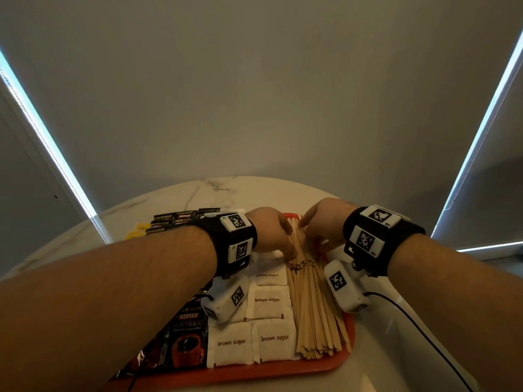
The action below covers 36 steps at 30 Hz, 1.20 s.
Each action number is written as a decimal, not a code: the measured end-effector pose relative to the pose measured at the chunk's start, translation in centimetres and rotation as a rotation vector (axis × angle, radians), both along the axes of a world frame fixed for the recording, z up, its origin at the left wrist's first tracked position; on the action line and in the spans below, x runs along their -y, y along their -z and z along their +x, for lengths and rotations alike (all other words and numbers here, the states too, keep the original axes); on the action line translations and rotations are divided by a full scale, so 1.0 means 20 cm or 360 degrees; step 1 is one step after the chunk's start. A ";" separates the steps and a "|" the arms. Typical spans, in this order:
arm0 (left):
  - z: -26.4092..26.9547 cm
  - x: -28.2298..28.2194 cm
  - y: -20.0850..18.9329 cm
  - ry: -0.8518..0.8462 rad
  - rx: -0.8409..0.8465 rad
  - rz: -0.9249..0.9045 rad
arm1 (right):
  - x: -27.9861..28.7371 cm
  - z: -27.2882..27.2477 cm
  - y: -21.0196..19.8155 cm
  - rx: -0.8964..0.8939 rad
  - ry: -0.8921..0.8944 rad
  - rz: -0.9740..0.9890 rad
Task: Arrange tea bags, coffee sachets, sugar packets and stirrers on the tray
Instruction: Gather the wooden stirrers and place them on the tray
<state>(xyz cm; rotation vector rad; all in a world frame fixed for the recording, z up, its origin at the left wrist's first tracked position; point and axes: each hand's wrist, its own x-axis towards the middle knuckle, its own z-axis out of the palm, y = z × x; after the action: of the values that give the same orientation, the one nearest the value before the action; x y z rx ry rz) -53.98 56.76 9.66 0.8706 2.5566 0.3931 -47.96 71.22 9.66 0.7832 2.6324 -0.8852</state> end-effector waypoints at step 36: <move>0.06 0.00 -0.02 -0.0039 -0.0008 0.0016 | 0.01 -0.02 -0.02 -0.0070 -0.0039 0.0074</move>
<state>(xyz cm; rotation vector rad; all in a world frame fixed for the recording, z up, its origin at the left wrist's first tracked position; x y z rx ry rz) -52.87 56.73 10.07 0.8455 2.5743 0.4116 -48.44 70.94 9.99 0.7496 2.7036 -0.8471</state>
